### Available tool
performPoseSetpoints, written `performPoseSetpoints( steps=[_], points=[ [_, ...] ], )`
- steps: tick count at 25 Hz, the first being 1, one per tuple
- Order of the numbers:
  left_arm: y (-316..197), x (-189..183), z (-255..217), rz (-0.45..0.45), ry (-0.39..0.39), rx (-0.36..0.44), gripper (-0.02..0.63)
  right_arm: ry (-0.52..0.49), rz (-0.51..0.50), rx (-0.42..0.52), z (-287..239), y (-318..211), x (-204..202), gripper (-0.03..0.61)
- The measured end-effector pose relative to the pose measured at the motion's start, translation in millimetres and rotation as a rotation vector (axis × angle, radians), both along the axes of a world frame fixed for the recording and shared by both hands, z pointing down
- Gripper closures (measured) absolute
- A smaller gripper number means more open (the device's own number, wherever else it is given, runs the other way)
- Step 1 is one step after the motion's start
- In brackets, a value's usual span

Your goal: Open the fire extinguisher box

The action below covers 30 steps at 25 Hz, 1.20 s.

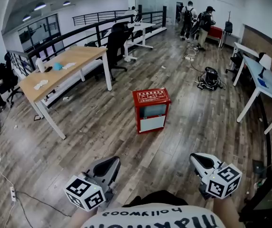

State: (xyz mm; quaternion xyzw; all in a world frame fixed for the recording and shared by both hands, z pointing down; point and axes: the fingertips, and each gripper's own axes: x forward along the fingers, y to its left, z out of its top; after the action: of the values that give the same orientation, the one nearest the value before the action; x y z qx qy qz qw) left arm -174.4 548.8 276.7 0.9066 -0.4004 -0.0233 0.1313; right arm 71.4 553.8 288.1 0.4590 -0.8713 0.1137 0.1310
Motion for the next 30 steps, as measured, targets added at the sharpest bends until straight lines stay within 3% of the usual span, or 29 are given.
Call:
performPoseSetpoints(
  steps=[6,14,21,25,30],
  points=[
    [-20,1,-1,0.019,-0.018,0.017,0.598,-0.072,0.032,0.008,-10,-24,5,0.568],
    [-80,4,3,-0.030,0.018,-0.009,0.598,-0.038,-0.041,0.007,-2,-98,5,0.568],
    [-151,40,15,-0.027,-0.031,-0.060,0.598,-0.027,-0.085,-0.028,5,-178,34,0.568],
    [-201,61,20,-0.042,-0.007,-0.086,0.598,-0.003,-0.102,-0.044,10,-227,57,0.568],
    [-251,89,30,-0.040,-0.015,-0.094,0.598,0.079,-0.143,-0.055,23,-276,80,0.568]
  ],
)
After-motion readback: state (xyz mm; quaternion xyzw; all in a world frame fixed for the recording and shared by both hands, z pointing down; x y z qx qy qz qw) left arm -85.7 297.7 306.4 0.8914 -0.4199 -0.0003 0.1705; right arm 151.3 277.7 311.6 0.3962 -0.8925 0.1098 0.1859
